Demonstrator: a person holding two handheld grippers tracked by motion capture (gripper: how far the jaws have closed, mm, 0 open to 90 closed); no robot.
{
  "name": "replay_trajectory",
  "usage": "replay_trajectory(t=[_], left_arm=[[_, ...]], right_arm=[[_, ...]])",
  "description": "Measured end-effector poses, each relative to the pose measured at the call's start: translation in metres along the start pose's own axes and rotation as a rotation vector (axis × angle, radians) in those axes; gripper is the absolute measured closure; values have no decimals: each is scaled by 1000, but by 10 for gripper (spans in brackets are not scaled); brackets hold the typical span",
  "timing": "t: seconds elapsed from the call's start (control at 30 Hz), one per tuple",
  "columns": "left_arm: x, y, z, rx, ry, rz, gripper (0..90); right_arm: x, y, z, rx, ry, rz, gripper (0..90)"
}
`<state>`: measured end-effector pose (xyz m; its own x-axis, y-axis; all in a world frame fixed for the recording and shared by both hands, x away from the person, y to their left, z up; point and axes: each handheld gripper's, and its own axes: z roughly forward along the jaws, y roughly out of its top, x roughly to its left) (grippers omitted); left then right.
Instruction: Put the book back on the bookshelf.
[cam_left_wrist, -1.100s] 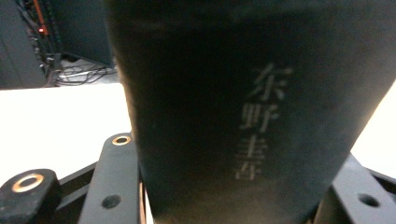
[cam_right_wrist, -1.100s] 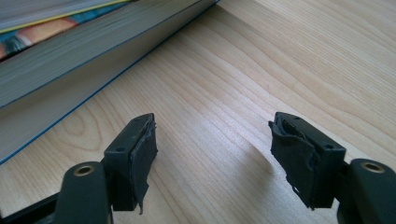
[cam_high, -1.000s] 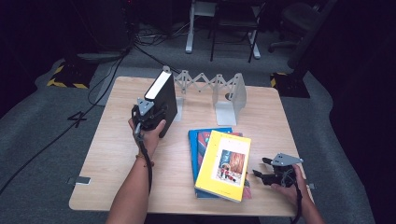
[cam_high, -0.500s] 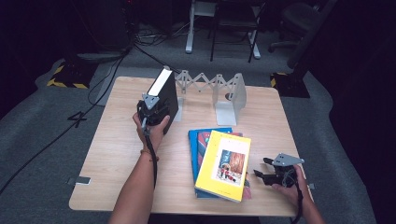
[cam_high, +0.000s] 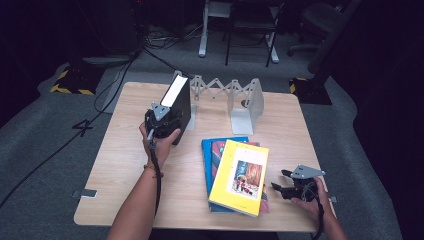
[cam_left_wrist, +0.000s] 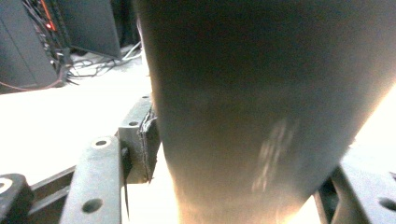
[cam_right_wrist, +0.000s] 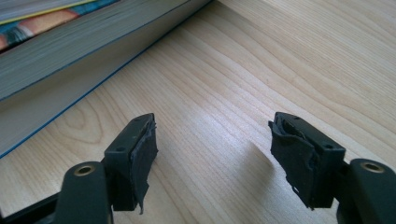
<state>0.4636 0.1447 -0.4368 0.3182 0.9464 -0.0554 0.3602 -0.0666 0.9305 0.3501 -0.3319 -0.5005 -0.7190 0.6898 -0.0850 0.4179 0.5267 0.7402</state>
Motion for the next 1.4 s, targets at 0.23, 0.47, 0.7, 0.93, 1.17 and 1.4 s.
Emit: replay_trajectory(t=[0.23, 0.47, 0.7, 0.93, 1.17, 1.4], left_arm=[[1, -24, -1, 42, -1, 13, 404], [-1, -39, 5, 42, -19, 0, 498], [-10, -38, 12, 31, 33, 4, 523], [-21, -29, 29, 40, 121, -34, 526], [-19, -21, 41, 57, 146, -62, 522], [-14, -17, 45, 70, 147, -64, 511]], right_arm=[[0, 0, 0, 0, 2, 5, 318], [0, 0, 1, -2, 5, 8, 317], [0, 0, 2, -4, 8, 9, 318], [0, 0, 2, -5, 12, 6, 320], [0, 0, 2, -11, 15, 7, 320], [0, 0, 2, -7, 17, 2, 320]])
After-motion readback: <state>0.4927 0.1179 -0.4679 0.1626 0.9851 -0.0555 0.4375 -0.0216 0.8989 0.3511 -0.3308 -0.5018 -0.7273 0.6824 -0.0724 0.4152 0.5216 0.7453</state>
